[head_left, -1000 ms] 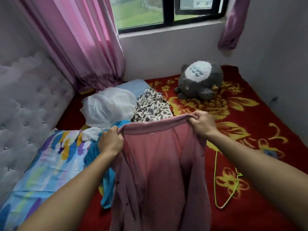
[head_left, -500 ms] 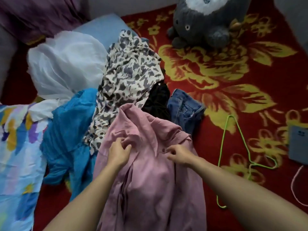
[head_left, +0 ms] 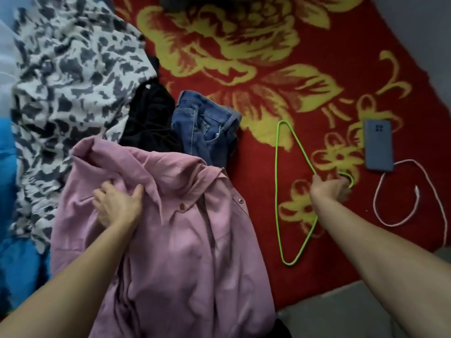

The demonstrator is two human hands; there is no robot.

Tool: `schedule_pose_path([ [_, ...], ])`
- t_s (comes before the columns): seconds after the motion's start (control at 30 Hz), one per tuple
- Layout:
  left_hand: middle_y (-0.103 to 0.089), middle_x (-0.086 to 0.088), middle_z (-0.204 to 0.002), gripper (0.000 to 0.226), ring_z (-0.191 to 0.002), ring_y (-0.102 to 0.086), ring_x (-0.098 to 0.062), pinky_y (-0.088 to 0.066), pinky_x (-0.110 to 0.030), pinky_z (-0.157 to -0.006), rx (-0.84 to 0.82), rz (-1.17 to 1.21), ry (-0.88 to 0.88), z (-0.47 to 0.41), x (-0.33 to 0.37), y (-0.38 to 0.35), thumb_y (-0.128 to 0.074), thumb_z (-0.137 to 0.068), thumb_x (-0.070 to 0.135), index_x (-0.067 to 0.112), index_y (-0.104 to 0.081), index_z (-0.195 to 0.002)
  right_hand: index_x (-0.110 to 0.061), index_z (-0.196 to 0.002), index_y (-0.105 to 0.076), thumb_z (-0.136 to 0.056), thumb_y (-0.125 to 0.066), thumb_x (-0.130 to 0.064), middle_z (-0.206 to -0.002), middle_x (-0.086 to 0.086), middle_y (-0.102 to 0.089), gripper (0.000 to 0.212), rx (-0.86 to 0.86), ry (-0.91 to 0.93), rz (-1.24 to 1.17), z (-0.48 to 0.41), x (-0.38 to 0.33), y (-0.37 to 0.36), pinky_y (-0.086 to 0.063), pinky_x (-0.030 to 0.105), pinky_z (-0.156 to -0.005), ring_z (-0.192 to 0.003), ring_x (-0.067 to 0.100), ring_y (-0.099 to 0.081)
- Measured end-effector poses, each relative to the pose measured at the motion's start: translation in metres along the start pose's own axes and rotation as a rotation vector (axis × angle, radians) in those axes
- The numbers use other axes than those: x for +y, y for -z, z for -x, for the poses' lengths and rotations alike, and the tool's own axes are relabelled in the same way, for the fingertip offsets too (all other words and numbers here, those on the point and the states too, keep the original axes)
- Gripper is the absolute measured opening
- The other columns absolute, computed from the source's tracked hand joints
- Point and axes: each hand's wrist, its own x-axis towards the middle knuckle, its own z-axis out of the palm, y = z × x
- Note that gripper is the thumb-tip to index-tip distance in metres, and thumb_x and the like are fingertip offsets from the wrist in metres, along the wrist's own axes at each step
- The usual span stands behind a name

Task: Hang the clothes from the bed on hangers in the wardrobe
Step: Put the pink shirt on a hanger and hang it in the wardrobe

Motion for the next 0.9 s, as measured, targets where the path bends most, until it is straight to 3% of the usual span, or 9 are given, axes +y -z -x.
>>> schedule_pose_path([
  [0.13,-0.041,-0.027,-0.133,0.047,-0.128,-0.034,-0.041,-0.030,-0.051,-0.103,0.141,0.125,0.013,-0.010,-0.015,-0.017,-0.057,-0.087,0.022,-0.001,-0.045,-0.126,-0.001,-0.129,-0.048,-0.087,-0.060,-0.049,-0.131,0.018,-0.056,0.064,0.004,-0.267,-0.188,-0.024,0.018,-0.014,-0.046,0.044,-0.094,-0.116,0.038,-0.057],
  [0.23,-0.053,-0.028,-0.124,0.035,-0.120,-0.045,-0.040,-0.022,-0.041,-0.107,0.144,0.188,-0.067,-0.018,-0.030,-0.011,-0.048,-0.088,0.009,-0.002,-0.056,-0.120,-0.014,-0.099,-0.063,-0.084,-0.065,-0.034,-0.109,0.010,-0.068,0.025,-0.100,-0.290,-0.414,-0.020,0.015,-0.024,-0.050,0.035,-0.063,-0.076,0.024,-0.064],
  [0.3,-0.062,-0.026,-0.116,0.033,-0.111,-0.053,-0.040,-0.031,-0.041,-0.102,0.127,0.256,-0.060,-0.020,-0.035,0.001,-0.045,-0.088,0.006,0.002,-0.063,-0.115,-0.017,-0.082,-0.055,-0.084,-0.061,-0.020,-0.096,0.010,-0.066,0.007,-0.172,-0.259,-0.493,-0.004,0.001,-0.028,-0.050,0.034,-0.058,-0.064,0.018,-0.057],
  [0.37,-0.065,-0.026,-0.109,0.031,-0.102,-0.057,-0.041,-0.042,-0.044,-0.091,0.122,0.315,-0.042,-0.020,-0.038,0.016,-0.044,-0.088,0.008,0.002,-0.066,-0.110,-0.017,-0.080,-0.052,-0.088,-0.056,-0.019,-0.088,0.010,-0.065,0.009,-0.221,-0.169,-0.488,0.023,-0.022,-0.027,-0.057,0.038,-0.064,-0.064,0.021,-0.060],
  [0.47,-0.063,-0.027,-0.095,0.026,-0.091,-0.057,-0.042,-0.042,-0.044,-0.080,0.133,0.380,-0.003,-0.023,-0.048,0.046,-0.045,-0.090,0.015,-0.001,-0.064,-0.098,-0.015,-0.098,-0.052,-0.101,-0.035,-0.028,-0.071,0.008,-0.062,0.021,-0.278,0.061,-0.502,0.066,-0.066,-0.007,-0.048,0.021,-0.040,-0.042,0.013,-0.059],
  [0.57,-0.056,-0.022,-0.078,0.028,-0.080,-0.057,-0.039,-0.037,-0.038,-0.069,0.171,0.451,0.044,-0.031,-0.062,0.080,-0.050,-0.093,0.023,-0.001,-0.059,-0.082,-0.017,-0.097,-0.064,-0.099,-0.031,-0.045,-0.062,-0.001,-0.065,0.043,-0.135,0.388,-0.307,0.099,-0.114,0.026,-0.051,0.031,-0.066,-0.064,0.020,-0.063],
  [0.63,-0.059,-0.025,-0.080,0.026,-0.080,-0.058,-0.039,-0.039,-0.038,-0.070,0.200,0.457,0.047,-0.036,-0.075,0.103,-0.052,-0.092,0.021,-0.001,-0.060,-0.081,-0.019,-0.089,-0.066,-0.097,-0.035,-0.052,-0.063,-0.001,-0.067,0.046,-0.160,0.538,-0.370,0.132,-0.146,0.048,-0.045,0.031,-0.066,-0.060,0.017,-0.057],
  [0.77,-0.064,-0.026,-0.083,0.018,-0.083,-0.059,-0.042,-0.044,-0.042,-0.073,0.227,0.443,0.017,-0.048,-0.106,0.137,-0.053,-0.089,0.011,0.000,-0.065,-0.081,-0.019,-0.068,-0.062,-0.097,-0.053,-0.034,-0.047,-0.007,-0.052,0.034,-0.567,0.713,-0.446,0.222,-0.190,0.068,-0.029,0.017,-0.037,-0.035,0.003,-0.040],
  [0.9,-0.065,-0.016,-0.074,0.017,-0.076,-0.061,-0.036,-0.045,-0.039,-0.070,0.221,0.505,-0.099,-0.053,-0.127,0.156,-0.053,-0.088,0.006,0.006,-0.066,-0.077,-0.011,-0.062,-0.065,-0.090,-0.067,-0.022,-0.040,-0.007,-0.045,0.030,-1.029,0.925,0.022,0.301,-0.177,0.043,-0.025,0.018,-0.037,-0.035,0.004,-0.033],
])
